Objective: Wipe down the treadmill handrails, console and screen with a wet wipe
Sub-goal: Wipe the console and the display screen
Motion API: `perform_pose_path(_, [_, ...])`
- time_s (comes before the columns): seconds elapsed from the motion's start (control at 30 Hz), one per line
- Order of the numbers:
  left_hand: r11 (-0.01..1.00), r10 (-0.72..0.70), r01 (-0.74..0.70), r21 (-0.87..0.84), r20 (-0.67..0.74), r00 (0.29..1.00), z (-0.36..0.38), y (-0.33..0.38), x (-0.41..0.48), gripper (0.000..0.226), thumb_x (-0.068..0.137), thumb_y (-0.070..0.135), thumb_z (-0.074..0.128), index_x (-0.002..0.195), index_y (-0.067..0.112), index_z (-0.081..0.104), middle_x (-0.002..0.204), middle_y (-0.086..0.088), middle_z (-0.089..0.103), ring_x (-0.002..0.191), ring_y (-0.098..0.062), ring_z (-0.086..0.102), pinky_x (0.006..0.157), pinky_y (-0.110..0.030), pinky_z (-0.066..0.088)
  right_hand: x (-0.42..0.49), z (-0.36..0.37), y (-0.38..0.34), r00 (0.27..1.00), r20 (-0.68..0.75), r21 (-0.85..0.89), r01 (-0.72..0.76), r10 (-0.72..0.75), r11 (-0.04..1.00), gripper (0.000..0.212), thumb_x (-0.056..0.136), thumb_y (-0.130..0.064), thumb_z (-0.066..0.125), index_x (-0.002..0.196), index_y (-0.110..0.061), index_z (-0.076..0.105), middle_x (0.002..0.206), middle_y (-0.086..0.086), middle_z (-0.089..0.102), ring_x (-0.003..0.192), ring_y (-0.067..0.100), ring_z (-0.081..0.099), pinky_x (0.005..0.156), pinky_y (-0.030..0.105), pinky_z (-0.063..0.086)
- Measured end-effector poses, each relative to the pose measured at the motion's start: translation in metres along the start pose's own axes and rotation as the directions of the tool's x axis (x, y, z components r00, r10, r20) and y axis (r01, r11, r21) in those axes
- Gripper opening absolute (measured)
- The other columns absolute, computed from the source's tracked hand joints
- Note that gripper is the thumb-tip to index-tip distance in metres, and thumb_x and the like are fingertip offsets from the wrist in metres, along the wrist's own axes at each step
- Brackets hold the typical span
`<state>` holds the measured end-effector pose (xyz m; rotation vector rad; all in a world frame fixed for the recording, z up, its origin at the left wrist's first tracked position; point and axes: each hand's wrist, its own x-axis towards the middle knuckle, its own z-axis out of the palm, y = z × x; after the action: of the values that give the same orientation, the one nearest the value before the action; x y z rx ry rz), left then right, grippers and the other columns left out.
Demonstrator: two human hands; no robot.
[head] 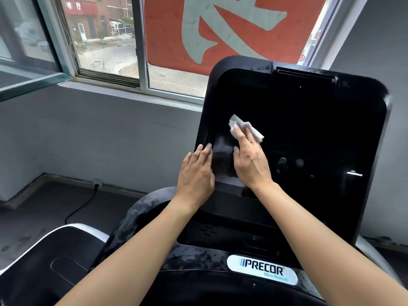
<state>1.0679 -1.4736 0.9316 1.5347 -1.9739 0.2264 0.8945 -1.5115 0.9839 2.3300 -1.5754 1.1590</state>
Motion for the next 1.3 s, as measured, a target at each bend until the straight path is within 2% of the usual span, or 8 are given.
perform_pose_path(0.2, [0.998, -0.021, 0.021, -0.052, -0.005, 1.0, 0.002, 0.002, -0.001, 0.066, 0.09, 0.013, 0.056, 0.154, 0.004, 0.042, 0.161, -0.007, 0.041, 0.152, -0.024, 0.032, 0.124, -0.045, 0.029, -0.036, 0.011, 0.009, 0.908, 0.229, -0.185, 0.395, -0.351, 0.9, 0.054, 0.106, -0.018, 0.044, 0.159, -0.014, 0.035, 0.166, 0.002, 0.029, 0.158, 0.018, 0.01, 0.129, 0.04, 0.014])
perform_pose_path(0.3, [0.996, -0.047, 0.047, -0.072, 0.004, 0.999, 0.002, 0.006, -0.001, 0.065, 0.091, 0.014, 0.055, 0.154, 0.004, 0.042, 0.161, -0.006, 0.041, 0.153, -0.024, 0.03, 0.124, -0.045, 0.029, -0.03, 0.002, 0.022, 0.856, 0.267, -0.224, 0.501, -0.442, 0.836, 0.051, 0.107, -0.024, 0.042, 0.157, -0.015, 0.039, 0.164, 0.001, 0.034, 0.157, 0.019, 0.016, 0.128, 0.04, 0.018])
perform_pose_path(0.53, [0.994, -0.087, 0.088, -0.068, 0.016, 0.996, 0.003, 0.013, -0.001, 0.069, 0.094, 0.018, 0.056, 0.158, 0.006, 0.034, 0.166, -0.004, 0.032, 0.157, -0.022, 0.021, 0.125, -0.044, 0.026, -0.006, -0.004, 0.02, 0.997, 0.009, -0.24, 0.078, -0.078, 0.968, 0.052, 0.108, -0.027, 0.044, 0.158, -0.016, 0.036, 0.167, -0.001, 0.027, 0.158, 0.018, 0.01, 0.129, 0.046, 0.011])
perform_pose_path(0.7, [0.989, -0.116, 0.117, -0.09, 0.015, 0.993, 0.005, 0.021, -0.001, 0.066, 0.095, 0.017, 0.05, 0.158, 0.002, 0.033, 0.167, -0.008, 0.029, 0.158, -0.025, 0.014, 0.129, -0.044, 0.015, -0.042, 0.015, 0.007, 0.912, 0.261, -0.228, 0.376, -0.316, 0.898, 0.054, 0.109, -0.034, 0.037, 0.159, -0.014, 0.034, 0.168, 0.003, 0.026, 0.159, 0.017, 0.006, 0.129, 0.041, 0.014])
perform_pose_path(0.8, [0.991, -0.11, 0.11, -0.073, -0.001, 0.994, 0.005, 0.022, 0.0, 0.067, 0.094, 0.016, 0.051, 0.157, 0.001, 0.033, 0.166, -0.01, 0.029, 0.158, -0.027, 0.014, 0.129, -0.045, 0.013, -0.041, 0.005, 0.018, 0.89, 0.244, -0.232, 0.439, -0.385, 0.868, 0.049, 0.107, -0.024, 0.041, 0.154, -0.012, 0.044, 0.163, 0.005, 0.036, 0.157, 0.02, 0.017, 0.128, 0.039, 0.02])
perform_pose_path(0.93, [0.997, -0.074, 0.073, -0.04, -0.021, 0.997, 0.004, 0.021, 0.003, 0.064, 0.092, 0.015, 0.058, 0.152, 0.002, 0.041, 0.161, -0.012, 0.035, 0.157, -0.03, 0.019, 0.128, -0.048, 0.018, -0.014, -0.014, 0.029, 0.99, 0.0, -0.173, 0.14, -0.142, 0.975, 0.045, 0.104, -0.014, 0.05, 0.149, -0.007, 0.051, 0.16, 0.009, 0.042, 0.156, 0.021, 0.022, 0.125, 0.043, 0.026])
perform_pose_path(1.1, [0.998, -0.046, 0.044, -0.049, -0.04, 0.998, 0.002, 0.023, 0.008, 0.063, 0.09, 0.013, 0.059, 0.15, 0.003, 0.043, 0.161, -0.011, 0.033, 0.157, -0.029, 0.017, 0.128, -0.048, 0.017, -0.002, -0.012, 0.019, 0.978, -0.153, -0.051, -0.149, 0.14, 0.987, 0.048, 0.103, -0.017, 0.052, 0.15, -0.009, 0.049, 0.162, 0.009, 0.037, 0.156, 0.021, 0.019, 0.128, 0.04, 0.018])
perform_pose_path(1.3, [0.997, -0.017, 0.011, -0.073, -0.075, 0.997, 0.001, 0.028, 0.021, 0.065, 0.087, 0.011, 0.057, 0.15, 0.003, 0.043, 0.165, -0.012, 0.028, 0.158, -0.029, 0.014, 0.128, -0.048, 0.018, -0.02, 0.001, 0.011, 0.984, 0.044, -0.145, 0.175, -0.171, 0.974, 0.047, 0.101, -0.019, 0.059, 0.147, -0.01, 0.054, 0.159, 0.006, 0.044, 0.155, 0.019, 0.025, 0.125, 0.04, 0.028])
